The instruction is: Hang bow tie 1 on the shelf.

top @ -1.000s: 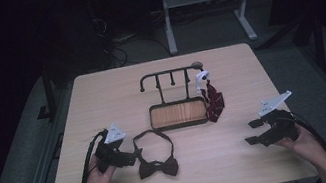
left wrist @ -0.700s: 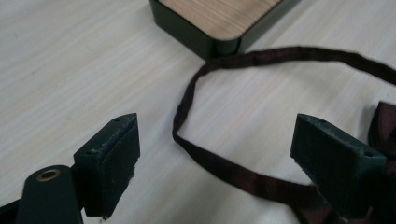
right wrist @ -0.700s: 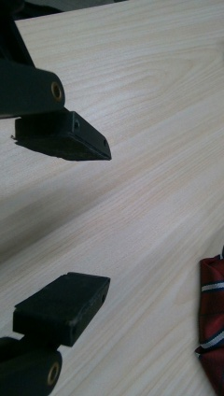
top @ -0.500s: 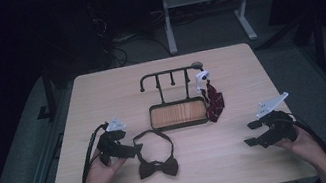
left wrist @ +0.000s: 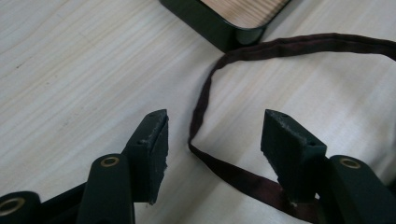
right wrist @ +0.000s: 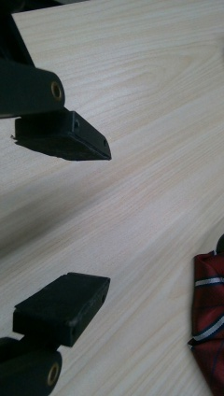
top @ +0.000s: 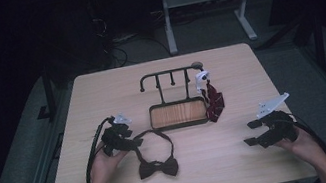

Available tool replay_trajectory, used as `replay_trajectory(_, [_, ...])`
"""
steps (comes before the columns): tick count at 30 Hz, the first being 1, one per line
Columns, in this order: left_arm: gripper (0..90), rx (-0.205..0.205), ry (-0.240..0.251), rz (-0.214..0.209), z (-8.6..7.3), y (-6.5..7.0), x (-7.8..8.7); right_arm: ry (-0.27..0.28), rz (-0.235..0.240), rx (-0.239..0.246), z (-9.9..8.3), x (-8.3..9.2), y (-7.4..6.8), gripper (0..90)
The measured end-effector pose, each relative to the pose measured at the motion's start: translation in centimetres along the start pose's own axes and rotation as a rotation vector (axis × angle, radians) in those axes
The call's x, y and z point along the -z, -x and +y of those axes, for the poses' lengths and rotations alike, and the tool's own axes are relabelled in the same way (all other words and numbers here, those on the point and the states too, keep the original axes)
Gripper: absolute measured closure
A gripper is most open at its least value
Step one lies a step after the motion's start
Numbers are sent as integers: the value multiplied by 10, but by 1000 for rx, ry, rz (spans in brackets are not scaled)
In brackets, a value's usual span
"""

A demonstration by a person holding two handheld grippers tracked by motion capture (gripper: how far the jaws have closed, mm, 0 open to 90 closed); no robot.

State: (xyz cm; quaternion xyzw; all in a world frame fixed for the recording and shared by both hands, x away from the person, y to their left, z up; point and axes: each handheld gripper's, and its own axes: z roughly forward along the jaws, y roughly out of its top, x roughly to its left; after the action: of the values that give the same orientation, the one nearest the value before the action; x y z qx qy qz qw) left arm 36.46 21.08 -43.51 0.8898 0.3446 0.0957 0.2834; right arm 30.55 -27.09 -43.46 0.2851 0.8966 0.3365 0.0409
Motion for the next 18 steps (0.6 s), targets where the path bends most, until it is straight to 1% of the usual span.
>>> replay_trajectory(1, [458,0,0,0,0,0,0,0,0,0,0,0,0,326])
replay_trajectory(2, [468,8,-11,-3,-1,-3,-3,2,3,-1,0,0,0,331])
replay_trajectory(3, [474,8,-11,-3,-1,-3,-3,2,3,-1,0,0,0,331])
replay_trajectory(4, [495,12,-29,-10,-2,-7,-6,-1,2,4,0,0,0,331])
replay_trajectory(5, [506,28,-38,-13,-2,-8,-8,1,3,4,0,0,0,332])
replay_trajectory(9, [506,21,-43,1,-3,-9,-9,3,5,7,0,0,-1,339])
replay_trajectory(10, [518,12,-48,7,-2,-9,-11,2,7,10,0,0,-1,349])
replay_trajectory(12, [549,8,-52,9,-2,-9,-11,-1,5,15,0,-1,-1,348])
replay_trajectory(13, [572,13,-43,-6,-2,-10,-13,0,7,17,1,-1,-1,349])
replay_trajectory(14, [598,10,-47,-9,-2,-10,-13,1,6,19,1,-1,-1,349])
replay_trajectory(16, [621,9,-54,-11,-3,-11,-14,3,-1,20,1,0,-2,349])
replay_trajectory(17, [655,9,-54,-11,-3,-11,-14,3,-1,20,1,0,-2,349])
replay_trajectory(18, [668,19,-57,-23,-3,-10,-14,6,-1,18,1,0,-2,349])
